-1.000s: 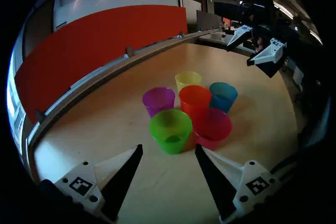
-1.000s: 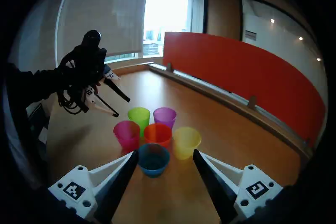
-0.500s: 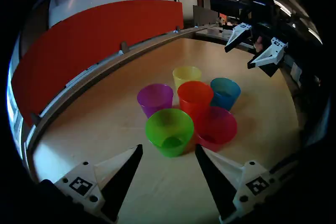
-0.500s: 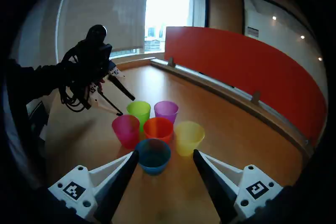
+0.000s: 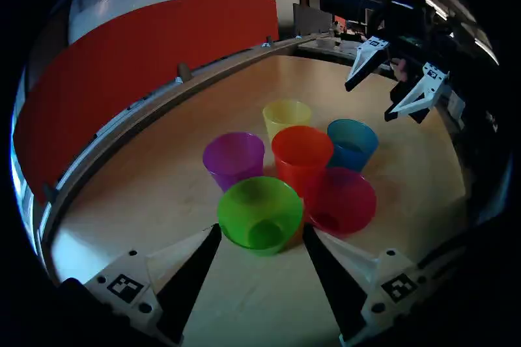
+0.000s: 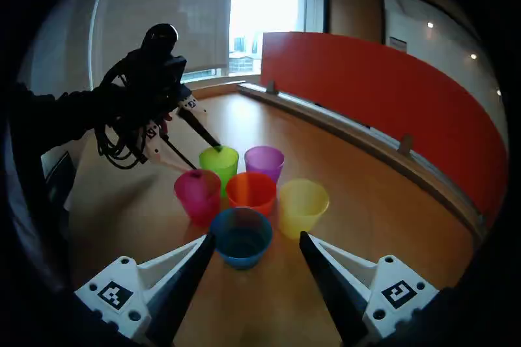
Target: Pour water
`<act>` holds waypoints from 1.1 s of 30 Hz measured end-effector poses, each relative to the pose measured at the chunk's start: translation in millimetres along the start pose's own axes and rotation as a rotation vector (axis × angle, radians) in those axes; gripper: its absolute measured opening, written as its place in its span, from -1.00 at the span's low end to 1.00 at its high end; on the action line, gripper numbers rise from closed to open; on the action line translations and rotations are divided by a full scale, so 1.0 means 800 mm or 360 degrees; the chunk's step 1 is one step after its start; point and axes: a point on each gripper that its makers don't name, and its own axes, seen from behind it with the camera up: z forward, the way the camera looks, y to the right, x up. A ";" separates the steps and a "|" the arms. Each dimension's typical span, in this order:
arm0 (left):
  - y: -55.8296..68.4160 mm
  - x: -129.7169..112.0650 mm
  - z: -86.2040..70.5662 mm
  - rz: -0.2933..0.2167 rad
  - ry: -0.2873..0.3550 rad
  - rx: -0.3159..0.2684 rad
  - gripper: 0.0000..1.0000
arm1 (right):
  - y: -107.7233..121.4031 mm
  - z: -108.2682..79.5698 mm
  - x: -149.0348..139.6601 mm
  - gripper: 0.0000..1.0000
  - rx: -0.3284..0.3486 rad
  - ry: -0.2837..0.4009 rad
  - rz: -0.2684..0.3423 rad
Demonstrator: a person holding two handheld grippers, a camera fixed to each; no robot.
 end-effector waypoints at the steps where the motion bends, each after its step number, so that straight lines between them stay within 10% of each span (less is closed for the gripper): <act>1: 0.000 0.001 0.001 -0.0001 0.0001 -0.0002 0.86 | 0.000 0.001 -0.002 1.00 0.0001 -0.0004 0.0000; 33: -0.006 0.005 0.036 0.0069 -0.0010 0.0012 0.75 | -0.003 0.026 -0.016 1.00 0.0029 -0.0041 -0.0006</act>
